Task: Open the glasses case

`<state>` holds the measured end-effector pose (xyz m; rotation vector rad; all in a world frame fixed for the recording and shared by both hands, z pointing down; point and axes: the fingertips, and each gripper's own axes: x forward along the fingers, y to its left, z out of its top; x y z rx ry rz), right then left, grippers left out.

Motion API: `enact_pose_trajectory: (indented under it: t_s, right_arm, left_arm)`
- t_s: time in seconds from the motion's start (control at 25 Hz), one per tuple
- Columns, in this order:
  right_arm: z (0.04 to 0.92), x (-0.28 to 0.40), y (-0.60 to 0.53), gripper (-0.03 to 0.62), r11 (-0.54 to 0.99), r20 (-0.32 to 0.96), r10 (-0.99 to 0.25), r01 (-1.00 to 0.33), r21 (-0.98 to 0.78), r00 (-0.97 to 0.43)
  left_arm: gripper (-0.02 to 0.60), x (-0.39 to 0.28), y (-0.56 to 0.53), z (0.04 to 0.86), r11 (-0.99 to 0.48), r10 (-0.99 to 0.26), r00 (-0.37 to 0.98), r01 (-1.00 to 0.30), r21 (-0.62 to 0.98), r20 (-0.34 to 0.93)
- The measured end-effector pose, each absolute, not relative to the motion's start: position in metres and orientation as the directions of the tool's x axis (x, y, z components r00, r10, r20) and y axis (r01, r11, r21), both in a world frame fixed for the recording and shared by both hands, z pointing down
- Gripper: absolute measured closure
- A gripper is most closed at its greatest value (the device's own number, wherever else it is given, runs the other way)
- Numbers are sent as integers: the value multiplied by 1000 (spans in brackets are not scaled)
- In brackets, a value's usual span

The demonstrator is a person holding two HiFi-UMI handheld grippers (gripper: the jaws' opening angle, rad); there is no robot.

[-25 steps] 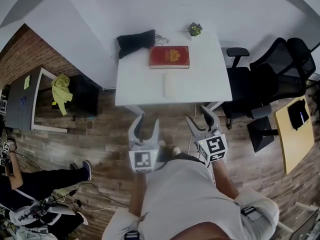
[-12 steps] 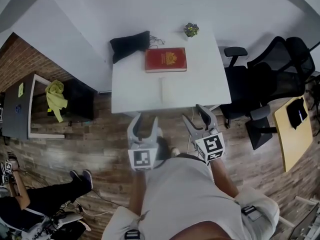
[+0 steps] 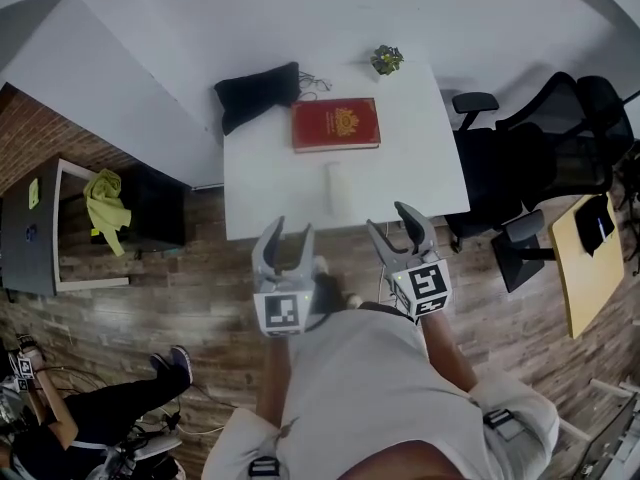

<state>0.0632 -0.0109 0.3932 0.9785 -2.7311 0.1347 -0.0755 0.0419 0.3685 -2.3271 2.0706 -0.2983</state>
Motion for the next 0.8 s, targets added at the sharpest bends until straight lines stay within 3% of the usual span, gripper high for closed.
enact_pose_trajectory:
  t_s: [0.8]
  right_arm:
    - [434,12,-80,341,645,355,-717,-764,13,-600]
  left_arm:
    - [396,-132,-46,413,-328,-927,309,-943,-63,211]
